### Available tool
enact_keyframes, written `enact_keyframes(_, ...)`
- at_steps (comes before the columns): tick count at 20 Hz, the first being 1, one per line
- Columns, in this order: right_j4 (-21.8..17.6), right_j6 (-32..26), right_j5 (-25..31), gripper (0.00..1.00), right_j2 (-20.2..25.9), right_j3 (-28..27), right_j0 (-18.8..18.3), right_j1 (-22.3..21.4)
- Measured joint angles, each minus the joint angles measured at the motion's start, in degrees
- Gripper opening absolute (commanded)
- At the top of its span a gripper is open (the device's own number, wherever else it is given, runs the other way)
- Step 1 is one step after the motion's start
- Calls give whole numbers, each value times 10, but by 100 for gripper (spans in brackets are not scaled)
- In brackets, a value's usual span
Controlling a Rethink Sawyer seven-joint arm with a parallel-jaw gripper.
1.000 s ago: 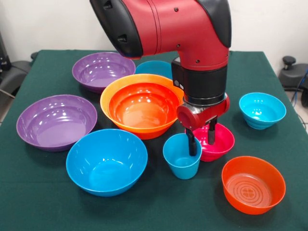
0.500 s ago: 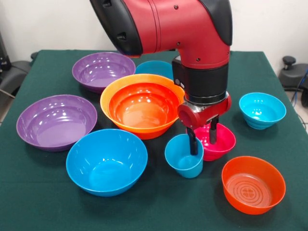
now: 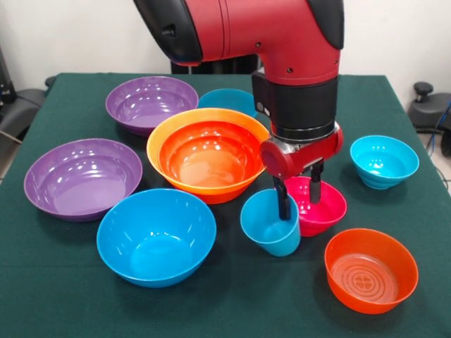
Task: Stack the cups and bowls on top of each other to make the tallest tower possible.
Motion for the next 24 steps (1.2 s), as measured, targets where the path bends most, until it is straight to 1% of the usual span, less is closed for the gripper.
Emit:
enact_keyframes(6, 11, 0, 7, 100, -2, 0, -4, -4)
enact_keyframes(16, 11, 0, 31, 100, -4, 0, -12, -5)
enact_keyframes(24, 11, 0, 33, 100, -4, 0, -13, -6)
